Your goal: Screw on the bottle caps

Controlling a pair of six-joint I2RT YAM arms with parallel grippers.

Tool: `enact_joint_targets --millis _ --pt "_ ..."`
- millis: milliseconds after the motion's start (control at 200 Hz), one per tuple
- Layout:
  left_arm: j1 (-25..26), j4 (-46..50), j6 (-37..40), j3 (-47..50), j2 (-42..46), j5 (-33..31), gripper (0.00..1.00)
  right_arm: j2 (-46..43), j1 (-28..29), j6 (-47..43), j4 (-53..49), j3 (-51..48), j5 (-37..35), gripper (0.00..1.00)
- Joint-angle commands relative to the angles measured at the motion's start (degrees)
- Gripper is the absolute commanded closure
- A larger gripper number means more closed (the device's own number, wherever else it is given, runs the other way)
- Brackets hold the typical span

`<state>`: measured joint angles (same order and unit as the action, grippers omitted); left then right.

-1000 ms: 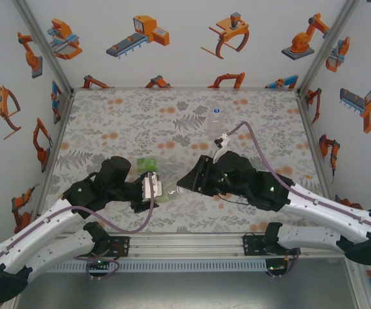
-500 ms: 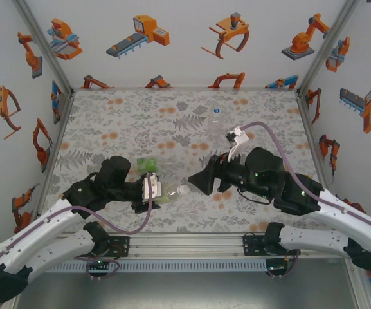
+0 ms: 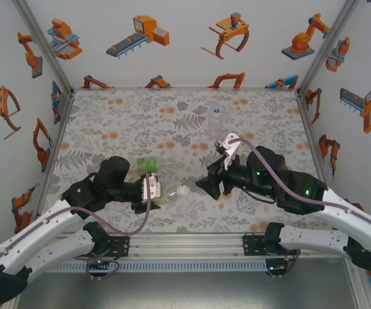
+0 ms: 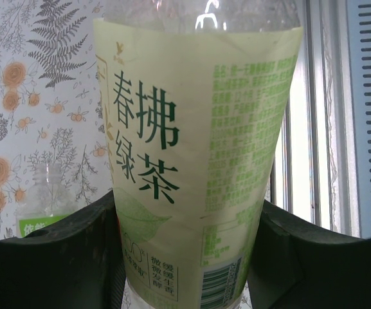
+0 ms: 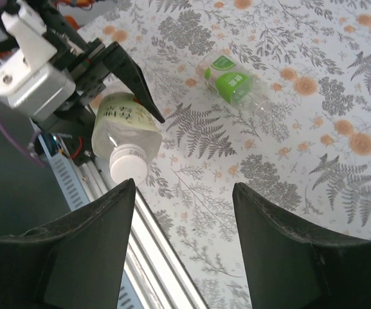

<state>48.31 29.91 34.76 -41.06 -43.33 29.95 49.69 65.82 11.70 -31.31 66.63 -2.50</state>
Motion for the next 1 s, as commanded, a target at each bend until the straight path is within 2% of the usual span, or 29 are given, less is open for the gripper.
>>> enact_joint_targets --millis 0,120,496,756,991 --pt "0.2 -1.12 1.18 0.08 0.84 2.51 1.0 0.16 0.0 -8.8 -1.36 2.1 4.49 0.43" --pt "0.2 -1.0 1.38 0.14 1.1 3.0 1.0 0.65 -0.03 -13.88 -1.47 2.48 8.64 0.43" --pt "0.46 1.62 2.05 -0.6 1.72 3.02 1.0 1.03 0.01 -26.76 -4.63 3.69 12.9 0.42" --pt "0.46 1.42 2.18 0.02 2.33 2.83 1.0 -0.16 -0.04 -34.49 -1.54 0.82 20.43 0.42" --pt "0.46 1.63 2.34 -0.08 2.26 3.6 1.0 1.28 -0.04 -37.89 0.67 0.37 25.06 0.42"
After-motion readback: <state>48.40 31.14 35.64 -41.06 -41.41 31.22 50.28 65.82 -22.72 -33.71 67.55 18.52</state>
